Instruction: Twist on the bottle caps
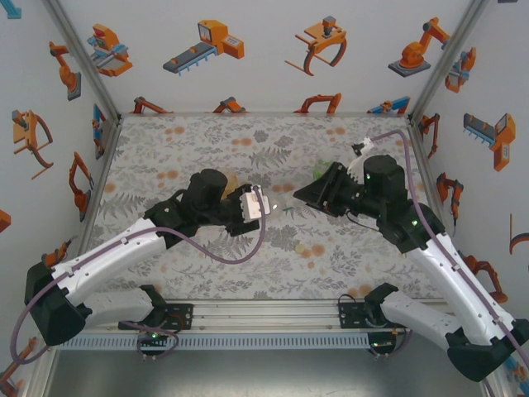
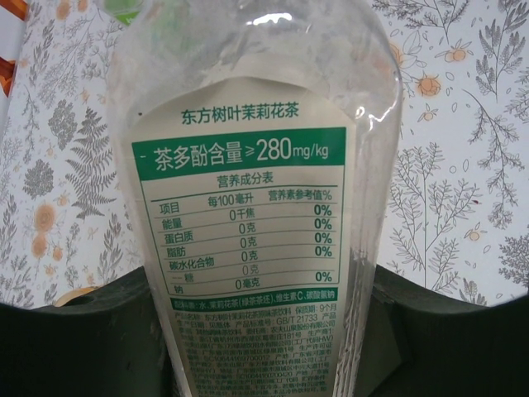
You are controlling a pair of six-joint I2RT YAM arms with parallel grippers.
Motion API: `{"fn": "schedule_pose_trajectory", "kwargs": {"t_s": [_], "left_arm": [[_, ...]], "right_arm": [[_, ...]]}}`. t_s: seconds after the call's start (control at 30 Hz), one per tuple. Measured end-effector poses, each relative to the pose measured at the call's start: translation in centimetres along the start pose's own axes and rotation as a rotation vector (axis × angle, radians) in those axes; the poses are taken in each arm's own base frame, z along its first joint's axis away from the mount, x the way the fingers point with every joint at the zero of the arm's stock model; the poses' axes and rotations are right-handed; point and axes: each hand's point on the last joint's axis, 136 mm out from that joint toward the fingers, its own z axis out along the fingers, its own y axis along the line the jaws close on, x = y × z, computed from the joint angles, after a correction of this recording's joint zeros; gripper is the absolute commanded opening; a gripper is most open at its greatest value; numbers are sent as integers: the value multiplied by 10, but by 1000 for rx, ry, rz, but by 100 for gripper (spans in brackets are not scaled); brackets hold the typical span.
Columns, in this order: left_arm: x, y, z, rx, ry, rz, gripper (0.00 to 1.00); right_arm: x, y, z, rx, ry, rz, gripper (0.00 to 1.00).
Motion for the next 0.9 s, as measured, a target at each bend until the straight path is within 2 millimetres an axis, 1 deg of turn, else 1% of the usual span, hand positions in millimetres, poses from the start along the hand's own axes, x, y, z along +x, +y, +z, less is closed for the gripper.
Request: {"fn": "schedule_pose_trajectory", "kwargs": {"t_s": [0.13,0.17,0.27,0.37,0.5,0.63,0.73,0.83,0.9], "left_arm": [[-2,-1,0,5,-6,3,0],[-3,-3,0,13,-11,5,0],[-9,-10,0,46,-39,13,0],[-12,-16,0,72,-55,16,0],[-15,-19,-1,91,-69,17,0],[-17,-24,-3,115,-83,20,0],[-18,-28,-5,133,-89,22,0],[-20,-31,-9,148,-101,25,0],[-22,-33,-11,155,-110,26,0]], "right_arm": [[0,3,-3,-10,-2,-36,51],[0,4,-3,-13,-7,-55,54],[-3,6,-6,-18,-26,-112,59],[-5,10,-10,-27,-39,-188,60],[-8,22,-18,-65,-62,-322,60],[-3,41,-27,-160,-72,-501,60],[6,57,-37,-252,-76,-655,59],[19,72,-50,-357,-73,-830,60],[30,78,-57,-421,-63,-943,66]]}}
